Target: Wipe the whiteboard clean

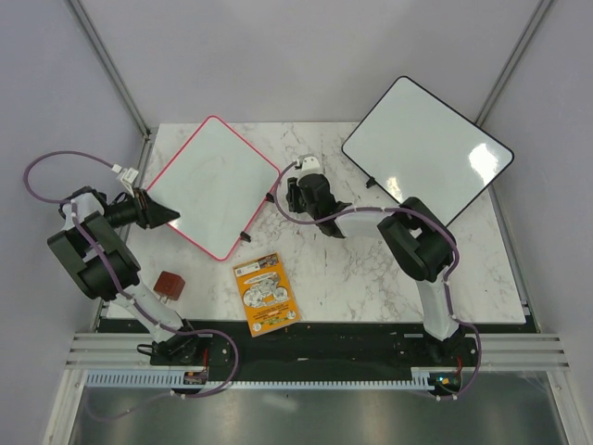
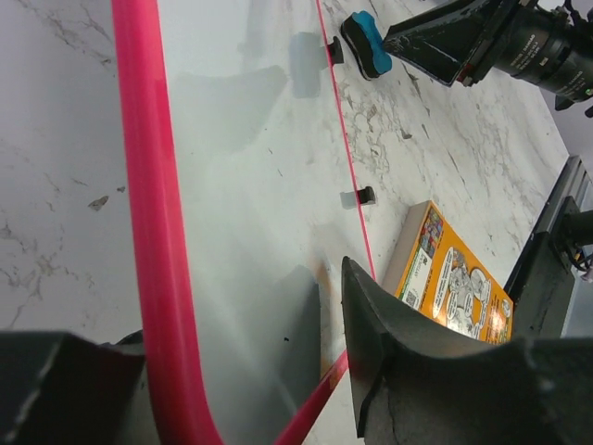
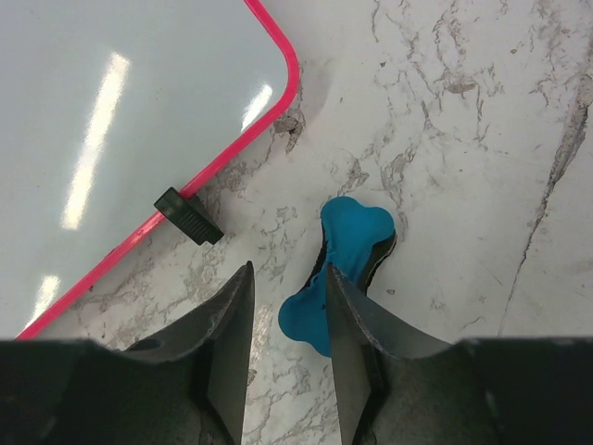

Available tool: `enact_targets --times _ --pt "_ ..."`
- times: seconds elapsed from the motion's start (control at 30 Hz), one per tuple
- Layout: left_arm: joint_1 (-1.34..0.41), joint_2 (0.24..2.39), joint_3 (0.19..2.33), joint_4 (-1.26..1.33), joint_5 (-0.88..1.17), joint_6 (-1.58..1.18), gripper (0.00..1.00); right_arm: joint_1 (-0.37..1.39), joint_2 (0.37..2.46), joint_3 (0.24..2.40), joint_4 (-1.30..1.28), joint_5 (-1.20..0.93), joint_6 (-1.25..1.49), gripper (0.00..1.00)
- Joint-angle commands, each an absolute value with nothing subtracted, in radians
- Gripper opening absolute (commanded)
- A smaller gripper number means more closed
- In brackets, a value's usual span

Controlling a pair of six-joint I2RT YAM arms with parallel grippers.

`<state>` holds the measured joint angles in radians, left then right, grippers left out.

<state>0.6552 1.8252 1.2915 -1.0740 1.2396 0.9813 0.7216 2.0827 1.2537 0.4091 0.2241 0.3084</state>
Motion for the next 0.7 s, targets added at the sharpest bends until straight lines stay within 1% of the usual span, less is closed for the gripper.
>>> enact_targets --times 0.0,0.13,0.17,0.23,0.33,0.37,0.4,0.43,0.47,0.67 --pt "0.655 1.813 1.285 -1.009 1.229 0.94 0.5 0.712 2.097 1.295 0.413 0.192 0.336 0.44" --pt "0.661 1.801 1.261 -0.98 1.204 0.93 0.56 0.709 2.098 1.293 0.416 0.181 0.342 0.46" --pt "0.661 1.798 1.256 -0.968 1.198 0.927 0.64 0.709 2.098 1.295 0.414 0.179 0.344 0.47" --pt "0.666 1.784 1.237 -0.953 1.184 0.927 0.7 0.709 2.098 1.293 0.414 0.178 0.344 0.48" --pt "0.678 1.76 1.213 -0.922 1.181 0.917 0.73 0.706 2.099 1.29 0.417 0.175 0.345 0.5" --pt "0.683 1.753 1.209 -0.913 1.181 0.907 0.76 0.707 2.098 1.289 0.419 0.172 0.345 0.5" --pt "0.684 1.749 1.206 -0.902 1.18 0.905 0.82 0.706 2.097 1.287 0.419 0.17 0.345 0.51" --pt "0.692 1.744 1.206 -0.9 1.183 0.905 0.84 0.707 2.095 1.285 0.422 0.17 0.344 0.51" --pt "0.696 1.737 1.207 -0.896 1.184 0.897 0.99 0.706 2.094 1.281 0.425 0.169 0.345 0.52" --pt "0.733 1.723 1.23 -0.867 1.186 0.85 1.0 0.706 2.057 1.218 0.494 0.152 0.336 0.59"
